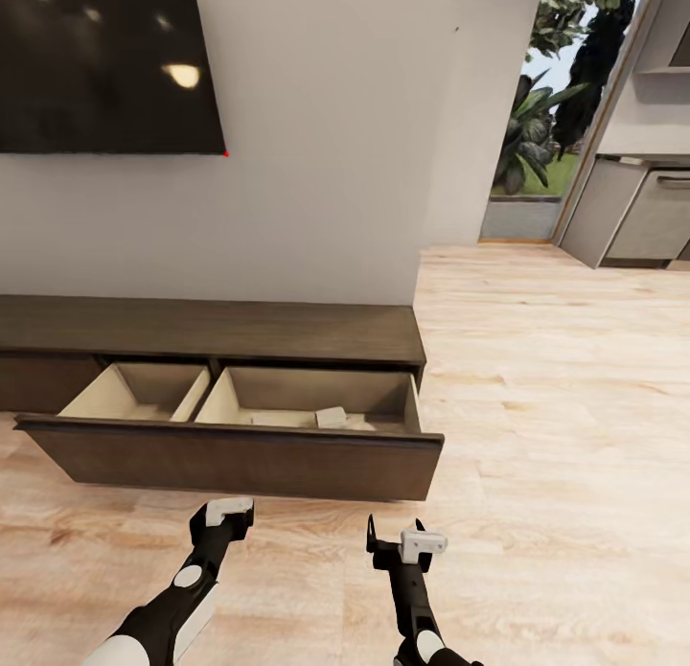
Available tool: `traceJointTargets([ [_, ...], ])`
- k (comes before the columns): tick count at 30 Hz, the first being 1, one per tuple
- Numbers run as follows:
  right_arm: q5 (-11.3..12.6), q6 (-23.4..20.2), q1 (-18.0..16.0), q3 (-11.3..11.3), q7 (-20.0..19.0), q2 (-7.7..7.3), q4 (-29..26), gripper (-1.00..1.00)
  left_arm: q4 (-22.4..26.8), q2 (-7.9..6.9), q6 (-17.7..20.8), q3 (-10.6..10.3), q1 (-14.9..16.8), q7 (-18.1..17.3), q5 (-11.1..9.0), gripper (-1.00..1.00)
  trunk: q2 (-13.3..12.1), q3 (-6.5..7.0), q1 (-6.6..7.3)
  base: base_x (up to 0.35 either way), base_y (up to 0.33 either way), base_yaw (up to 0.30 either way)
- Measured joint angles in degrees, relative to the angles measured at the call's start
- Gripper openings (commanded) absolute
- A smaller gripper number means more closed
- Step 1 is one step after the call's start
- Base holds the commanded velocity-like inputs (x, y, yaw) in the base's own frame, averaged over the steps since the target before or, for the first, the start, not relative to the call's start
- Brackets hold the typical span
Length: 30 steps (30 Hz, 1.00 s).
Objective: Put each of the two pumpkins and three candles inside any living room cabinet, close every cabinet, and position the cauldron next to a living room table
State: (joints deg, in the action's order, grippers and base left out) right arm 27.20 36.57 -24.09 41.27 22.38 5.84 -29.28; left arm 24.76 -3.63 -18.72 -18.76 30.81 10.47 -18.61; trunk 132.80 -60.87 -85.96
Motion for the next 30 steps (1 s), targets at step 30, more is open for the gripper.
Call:
traceJointTargets([
  [30, 0.08, 0.08, 0.00, -0.08, 0.00, 0.00, 0.00, 1.00, -0.07, -0.18, 0.00, 0.00, 0.00, -0.18, 0.00, 1.00, 0.00, 0.00, 0.00, 0.162, 0.000, 0.000],
])
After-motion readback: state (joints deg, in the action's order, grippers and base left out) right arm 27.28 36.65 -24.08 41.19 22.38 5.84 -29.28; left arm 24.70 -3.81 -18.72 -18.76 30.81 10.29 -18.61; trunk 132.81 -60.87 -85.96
